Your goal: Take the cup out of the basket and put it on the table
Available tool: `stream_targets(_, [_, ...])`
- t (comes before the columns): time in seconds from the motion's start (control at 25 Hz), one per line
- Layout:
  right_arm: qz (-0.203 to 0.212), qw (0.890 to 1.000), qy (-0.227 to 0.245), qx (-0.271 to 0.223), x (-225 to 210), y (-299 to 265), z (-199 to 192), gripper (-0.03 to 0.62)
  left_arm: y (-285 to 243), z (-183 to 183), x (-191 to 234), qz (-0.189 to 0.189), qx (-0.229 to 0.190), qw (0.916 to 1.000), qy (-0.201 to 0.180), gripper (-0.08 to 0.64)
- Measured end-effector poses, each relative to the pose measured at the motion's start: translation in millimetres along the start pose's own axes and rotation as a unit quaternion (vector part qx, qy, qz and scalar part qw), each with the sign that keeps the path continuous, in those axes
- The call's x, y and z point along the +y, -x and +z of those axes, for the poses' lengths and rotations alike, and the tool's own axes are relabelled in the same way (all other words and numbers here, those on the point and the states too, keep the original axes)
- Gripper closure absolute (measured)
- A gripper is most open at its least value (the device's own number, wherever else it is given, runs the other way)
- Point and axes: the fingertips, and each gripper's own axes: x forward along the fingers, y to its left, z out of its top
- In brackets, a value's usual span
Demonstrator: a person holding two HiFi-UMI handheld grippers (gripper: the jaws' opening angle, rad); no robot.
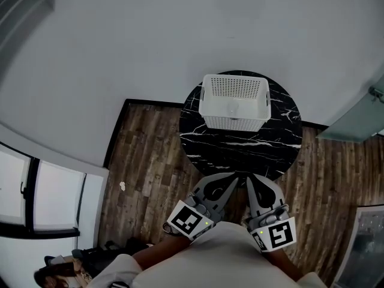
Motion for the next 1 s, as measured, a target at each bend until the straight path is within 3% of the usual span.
stream_targets(0.56, [0.018,1.0,0.015,0.017,20,-96,-5,0.584,13,20,98,0.022,-0.022,0.9994,0.014,0.561])
stream_targets(1.0, [0.009,1.0,0.005,0.018,-17,-104,-9,0.584,-22,12,107,0.024,-0.002,0.9997,0.005,0.561])
